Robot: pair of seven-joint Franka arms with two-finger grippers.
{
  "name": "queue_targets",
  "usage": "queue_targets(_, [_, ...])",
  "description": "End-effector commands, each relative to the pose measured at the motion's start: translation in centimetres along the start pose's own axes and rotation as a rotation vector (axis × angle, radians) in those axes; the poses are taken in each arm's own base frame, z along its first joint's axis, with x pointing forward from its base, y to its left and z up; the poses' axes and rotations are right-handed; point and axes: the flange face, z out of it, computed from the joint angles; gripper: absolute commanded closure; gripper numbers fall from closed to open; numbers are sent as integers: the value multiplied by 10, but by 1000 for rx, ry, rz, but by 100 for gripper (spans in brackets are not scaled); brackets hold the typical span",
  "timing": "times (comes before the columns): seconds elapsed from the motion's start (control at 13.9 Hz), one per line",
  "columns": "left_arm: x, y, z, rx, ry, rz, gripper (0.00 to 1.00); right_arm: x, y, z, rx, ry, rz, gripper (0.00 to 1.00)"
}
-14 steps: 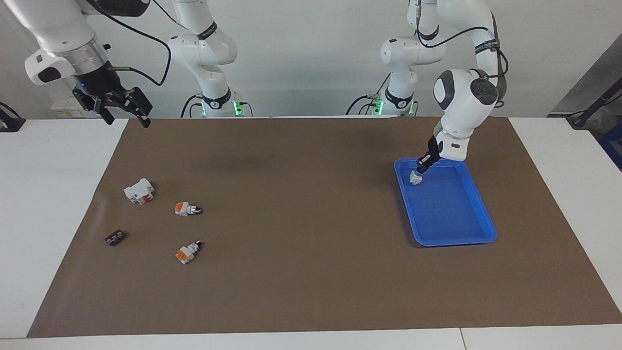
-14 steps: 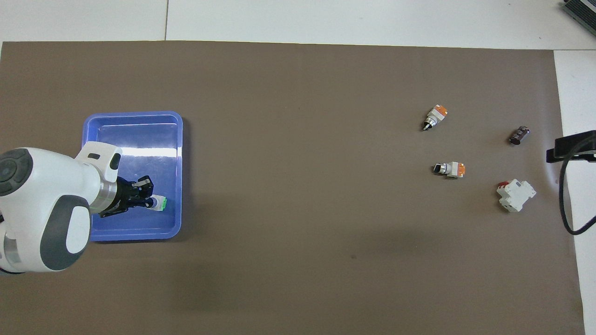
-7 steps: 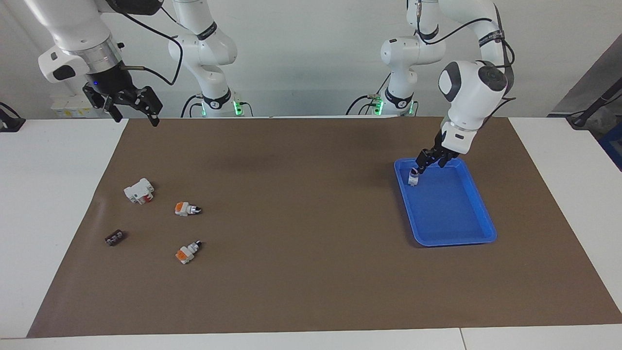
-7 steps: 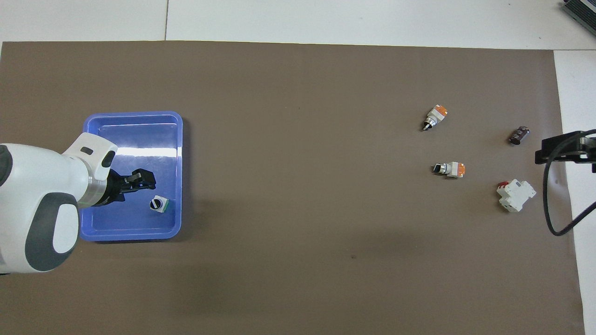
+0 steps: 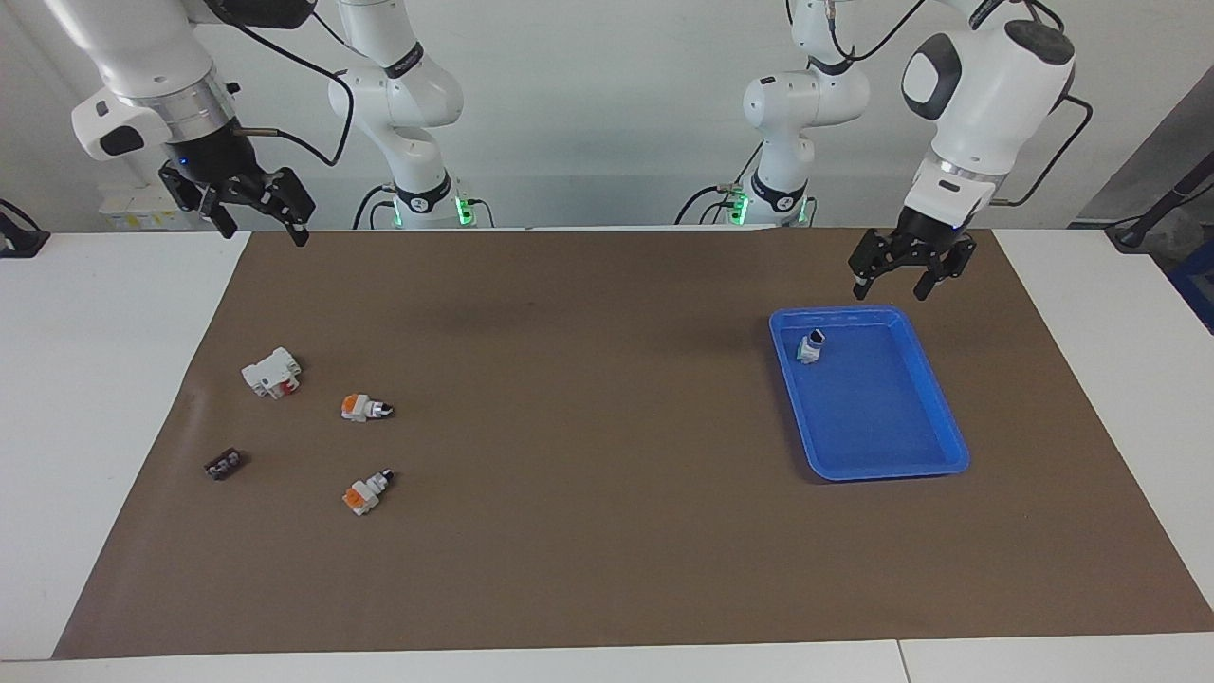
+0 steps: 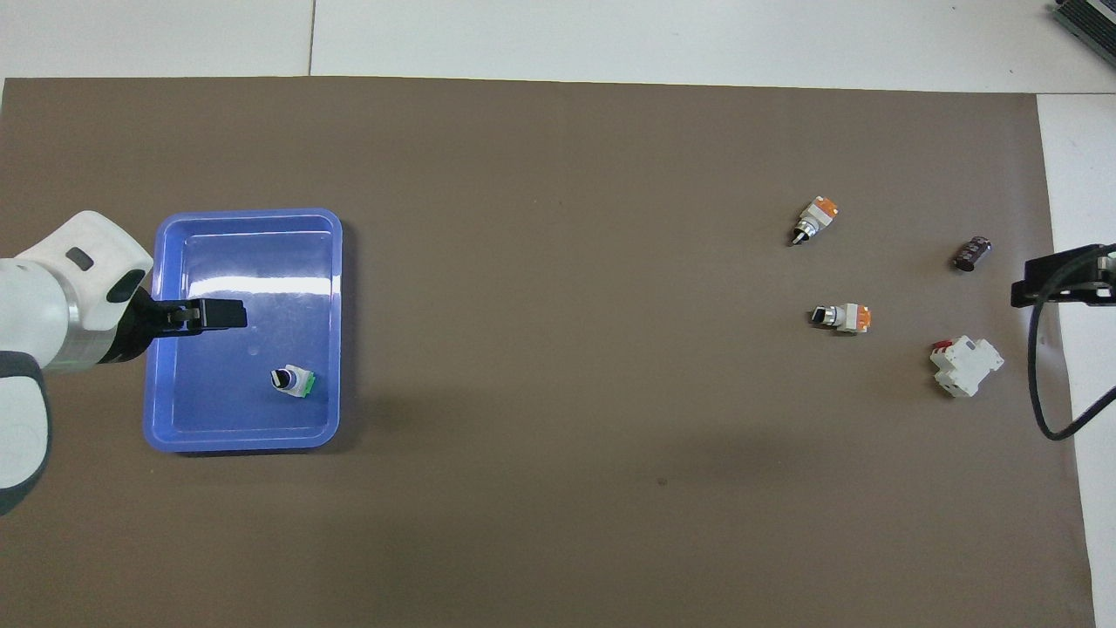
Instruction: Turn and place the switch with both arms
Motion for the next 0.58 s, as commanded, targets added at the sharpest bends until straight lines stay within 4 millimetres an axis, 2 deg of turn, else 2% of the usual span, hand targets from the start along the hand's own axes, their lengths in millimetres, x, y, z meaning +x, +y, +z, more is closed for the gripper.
queue_targets(0.0, [37, 2, -40, 8, 7, 49, 0, -4, 0, -7, -24, -17, -25, 0])
queue_targets(0.22, [51, 6, -61, 2, 52, 60, 0, -4, -1, -4, -22, -3, -23, 0])
queue_targets(0.5, [49, 3, -59, 17, 29, 66, 0, -4, -1, -4, -19, -3, -25, 0])
